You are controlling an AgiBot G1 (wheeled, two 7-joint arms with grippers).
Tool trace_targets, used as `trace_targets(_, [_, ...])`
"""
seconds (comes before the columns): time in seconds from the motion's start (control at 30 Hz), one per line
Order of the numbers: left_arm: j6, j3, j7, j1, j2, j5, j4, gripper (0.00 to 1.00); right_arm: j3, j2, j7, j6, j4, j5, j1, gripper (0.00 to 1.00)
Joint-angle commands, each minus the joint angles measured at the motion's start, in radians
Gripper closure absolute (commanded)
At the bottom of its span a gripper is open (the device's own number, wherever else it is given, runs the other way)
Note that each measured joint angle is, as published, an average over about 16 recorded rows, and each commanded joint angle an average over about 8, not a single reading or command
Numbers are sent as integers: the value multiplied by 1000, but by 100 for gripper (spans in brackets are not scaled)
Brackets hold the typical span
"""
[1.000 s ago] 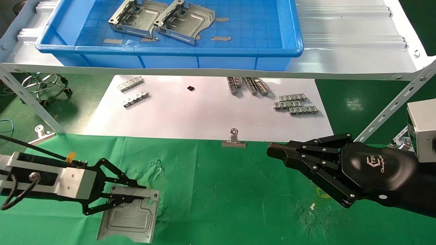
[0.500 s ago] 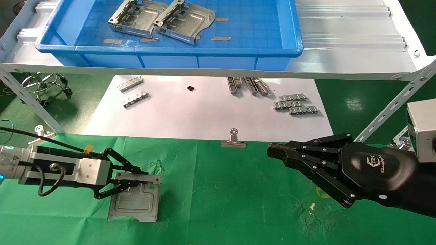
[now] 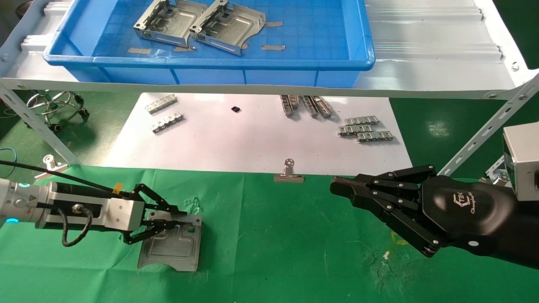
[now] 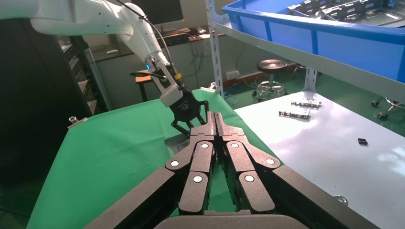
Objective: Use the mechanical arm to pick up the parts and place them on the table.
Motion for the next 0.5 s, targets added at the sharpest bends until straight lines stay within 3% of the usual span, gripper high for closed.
trace_targets(0.03, [-2, -1, 8, 2, 5, -2, 11, 0, 0, 0, 0, 0, 0, 0, 0, 100])
trace_targets(0.3, [-6, -3, 29, -6, 11, -2, 45, 0, 0, 0, 0, 0, 0, 0, 0, 100])
trace_targets(0.5, [67, -15, -10, -25, -3, -23, 54, 0, 0, 0, 0, 0, 0, 0, 0, 100])
